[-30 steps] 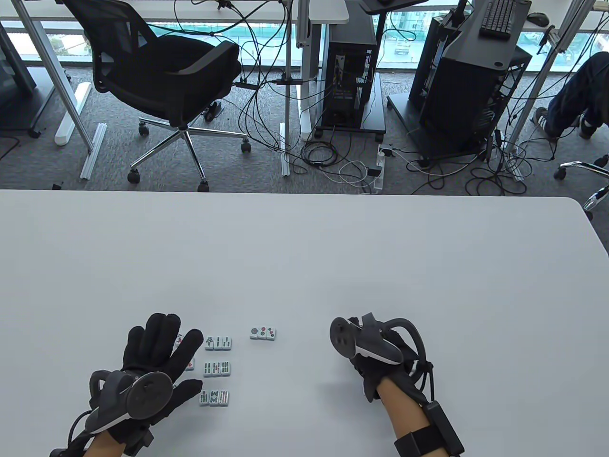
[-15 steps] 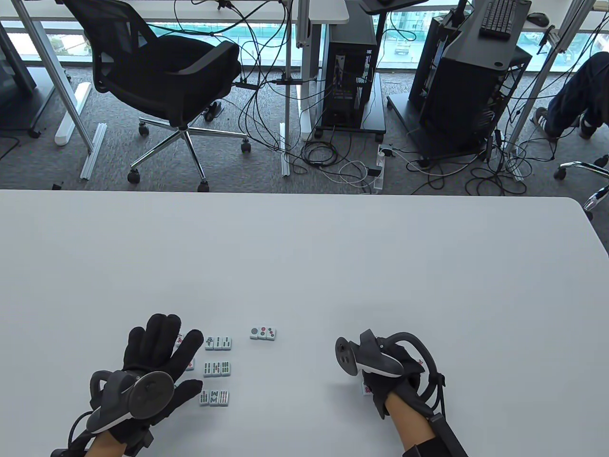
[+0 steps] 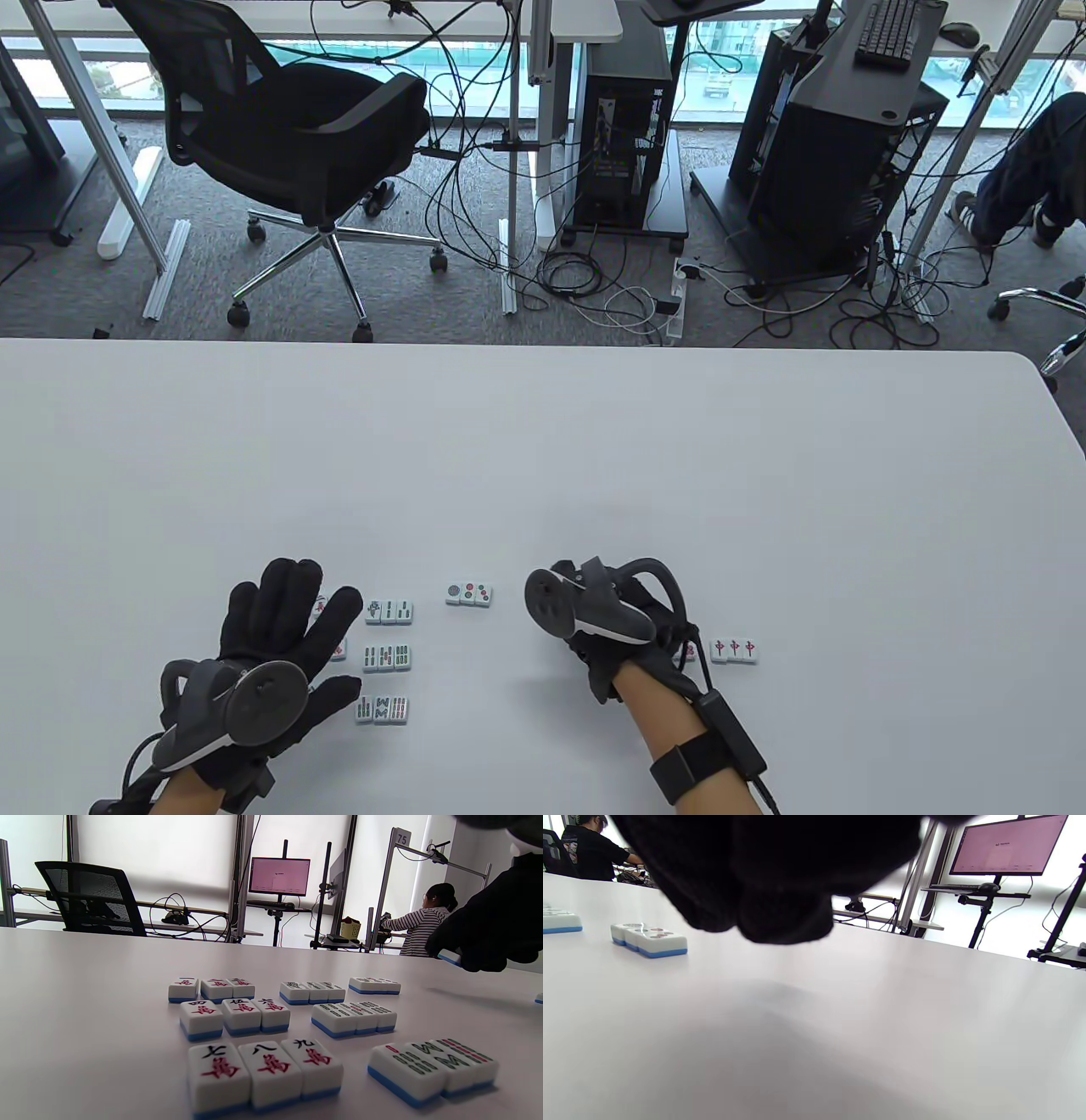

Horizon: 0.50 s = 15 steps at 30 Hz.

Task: Mahjong suit sorting

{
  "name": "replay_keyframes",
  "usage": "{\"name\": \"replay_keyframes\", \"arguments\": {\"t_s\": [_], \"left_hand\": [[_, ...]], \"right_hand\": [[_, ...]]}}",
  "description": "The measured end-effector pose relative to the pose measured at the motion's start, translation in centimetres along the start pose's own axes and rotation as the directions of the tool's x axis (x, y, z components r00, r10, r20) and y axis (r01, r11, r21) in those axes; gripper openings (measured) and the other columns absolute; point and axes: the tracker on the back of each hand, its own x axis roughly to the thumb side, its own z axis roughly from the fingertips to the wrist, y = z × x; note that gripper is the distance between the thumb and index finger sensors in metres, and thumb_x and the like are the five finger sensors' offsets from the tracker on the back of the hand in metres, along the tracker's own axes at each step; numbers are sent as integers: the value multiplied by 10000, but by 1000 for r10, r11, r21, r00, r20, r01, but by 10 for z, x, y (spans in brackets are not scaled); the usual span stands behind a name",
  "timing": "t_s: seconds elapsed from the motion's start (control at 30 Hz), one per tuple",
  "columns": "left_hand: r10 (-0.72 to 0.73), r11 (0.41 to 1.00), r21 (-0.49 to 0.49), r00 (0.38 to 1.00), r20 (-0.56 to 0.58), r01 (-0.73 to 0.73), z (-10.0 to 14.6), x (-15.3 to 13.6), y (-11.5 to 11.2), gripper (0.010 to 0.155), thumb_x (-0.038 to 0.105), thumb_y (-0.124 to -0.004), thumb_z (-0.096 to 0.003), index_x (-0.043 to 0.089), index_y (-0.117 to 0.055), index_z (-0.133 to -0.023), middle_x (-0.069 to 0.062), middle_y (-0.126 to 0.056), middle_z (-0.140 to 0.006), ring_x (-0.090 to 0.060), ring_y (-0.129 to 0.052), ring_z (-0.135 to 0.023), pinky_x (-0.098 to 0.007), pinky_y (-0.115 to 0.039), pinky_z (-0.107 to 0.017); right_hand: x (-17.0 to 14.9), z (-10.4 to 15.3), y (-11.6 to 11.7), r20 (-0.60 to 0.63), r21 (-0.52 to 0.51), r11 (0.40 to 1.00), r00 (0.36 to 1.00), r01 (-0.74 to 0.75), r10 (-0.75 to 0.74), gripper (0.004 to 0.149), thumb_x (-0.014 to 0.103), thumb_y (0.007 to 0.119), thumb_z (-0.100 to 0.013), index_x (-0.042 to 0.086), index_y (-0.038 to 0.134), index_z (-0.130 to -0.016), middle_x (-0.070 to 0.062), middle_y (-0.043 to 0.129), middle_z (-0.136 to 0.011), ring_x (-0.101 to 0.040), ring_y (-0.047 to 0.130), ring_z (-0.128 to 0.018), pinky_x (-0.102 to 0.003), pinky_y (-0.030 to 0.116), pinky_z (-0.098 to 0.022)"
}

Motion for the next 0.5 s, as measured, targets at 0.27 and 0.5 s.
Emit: {"name": "replay_keyframes", "arguments": {"t_s": [0.27,0.5], "left_hand": [[10,1000,12,1000,3,-10,0,-1,1,851,731,-606,-371,480,-158,-1049,134,128,-1090,-195,104,-1095,-557,-66,-801],[7,1000,12,1000,10,-7,0,-1,0,850,732,-604,-372,480,-159,-1050,136,128,-1090,-195,103,-1096,-557,-66,-802]], "right_hand": [[43,-38,10,-9,176,984,999,-29,31,570,350,862,-431,43,766,-902,-47,964,-476,-138,894,-165,-266,808,-103],[53,-47,21,4,205,977,998,-55,55,551,342,843,-449,55,759,-912,-51,963,-490,-145,897,-179,-271,811,-113]]}}
